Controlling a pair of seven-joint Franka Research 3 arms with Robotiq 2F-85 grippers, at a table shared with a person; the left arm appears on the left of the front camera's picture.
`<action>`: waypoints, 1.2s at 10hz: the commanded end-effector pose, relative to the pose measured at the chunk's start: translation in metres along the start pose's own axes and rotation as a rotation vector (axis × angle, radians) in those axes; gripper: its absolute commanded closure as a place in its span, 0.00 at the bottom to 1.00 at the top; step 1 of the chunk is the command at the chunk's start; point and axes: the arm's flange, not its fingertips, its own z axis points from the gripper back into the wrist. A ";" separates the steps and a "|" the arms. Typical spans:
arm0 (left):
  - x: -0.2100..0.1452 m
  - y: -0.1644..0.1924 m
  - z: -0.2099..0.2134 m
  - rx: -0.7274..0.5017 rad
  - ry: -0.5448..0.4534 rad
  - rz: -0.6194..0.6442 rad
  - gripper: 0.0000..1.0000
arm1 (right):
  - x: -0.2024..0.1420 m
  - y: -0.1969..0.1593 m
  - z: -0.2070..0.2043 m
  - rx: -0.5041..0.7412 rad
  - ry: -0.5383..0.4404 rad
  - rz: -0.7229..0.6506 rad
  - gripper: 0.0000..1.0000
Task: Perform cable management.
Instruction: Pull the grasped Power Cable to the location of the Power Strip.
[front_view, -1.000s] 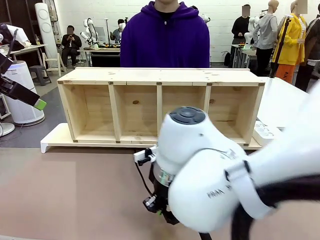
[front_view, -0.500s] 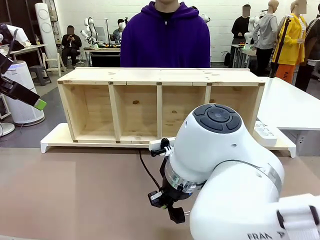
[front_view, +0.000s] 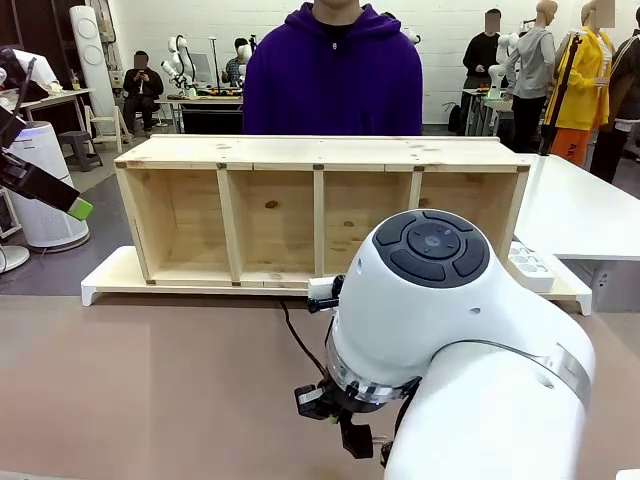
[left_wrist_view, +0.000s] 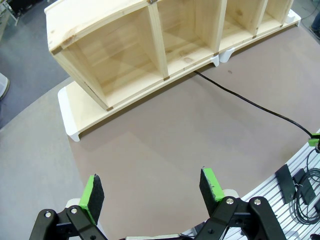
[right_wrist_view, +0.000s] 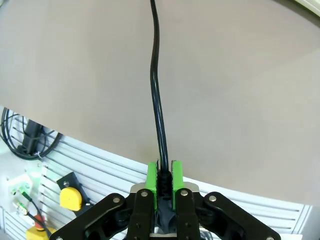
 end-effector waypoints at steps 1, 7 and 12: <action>0.002 0.001 -0.001 0.004 -0.010 -0.007 0.00 | 0.001 0.001 0.001 0.008 -0.006 0.003 0.85; 0.002 0.001 -0.001 0.004 -0.010 -0.007 0.00 | 0.010 -0.023 0.011 -0.004 -0.016 -0.051 0.85; 0.002 0.001 -0.001 0.004 -0.010 -0.007 0.00 | 0.010 -0.135 0.085 -0.052 -0.111 -0.275 0.85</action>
